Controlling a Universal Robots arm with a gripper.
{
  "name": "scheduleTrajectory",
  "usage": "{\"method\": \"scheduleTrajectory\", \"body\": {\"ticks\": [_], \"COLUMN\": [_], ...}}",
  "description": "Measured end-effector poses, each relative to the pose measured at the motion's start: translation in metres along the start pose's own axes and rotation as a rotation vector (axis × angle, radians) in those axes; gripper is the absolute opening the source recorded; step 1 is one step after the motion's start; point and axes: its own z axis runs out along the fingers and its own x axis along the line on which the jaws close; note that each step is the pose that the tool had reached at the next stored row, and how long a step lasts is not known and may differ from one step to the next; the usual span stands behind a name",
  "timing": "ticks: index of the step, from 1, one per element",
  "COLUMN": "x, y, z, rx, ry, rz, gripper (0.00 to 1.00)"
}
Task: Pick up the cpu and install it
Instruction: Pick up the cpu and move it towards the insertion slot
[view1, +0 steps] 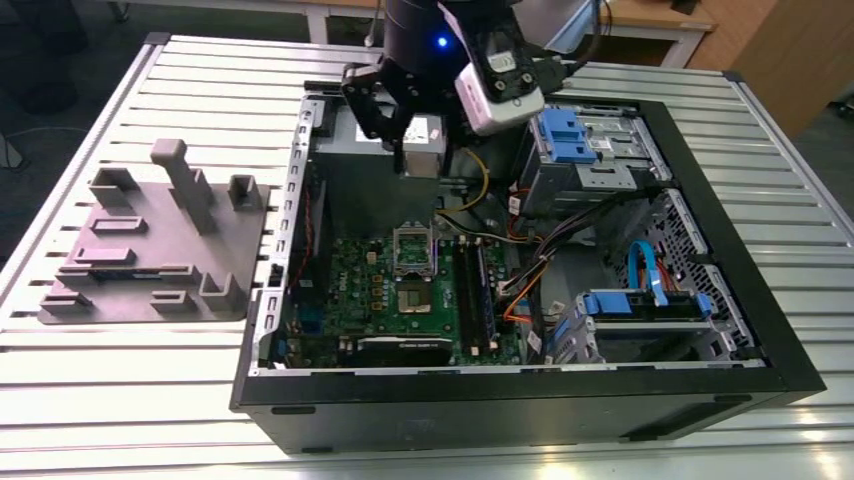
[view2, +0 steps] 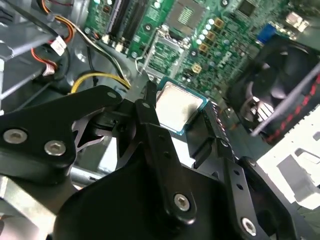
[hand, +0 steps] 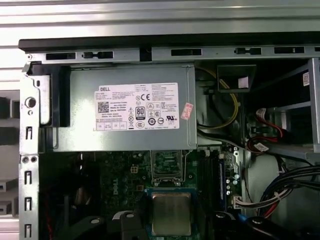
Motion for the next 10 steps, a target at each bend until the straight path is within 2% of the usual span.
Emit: {"method": "scheduleTrajectory", "body": {"ticks": [2,6,10], "x": [-0.0041,-0.0131,-0.0148], "y": [-0.0011,-0.0029,-0.0029], "z": [0.0029,0.0045,0.0048], "rx": [0.0000,0.0001,0.0001], "ry": [0.0000,0.0000,0.0000], "rz": [0.000,0.000,0.000], "gripper": [0.47,0.47,0.47]}}
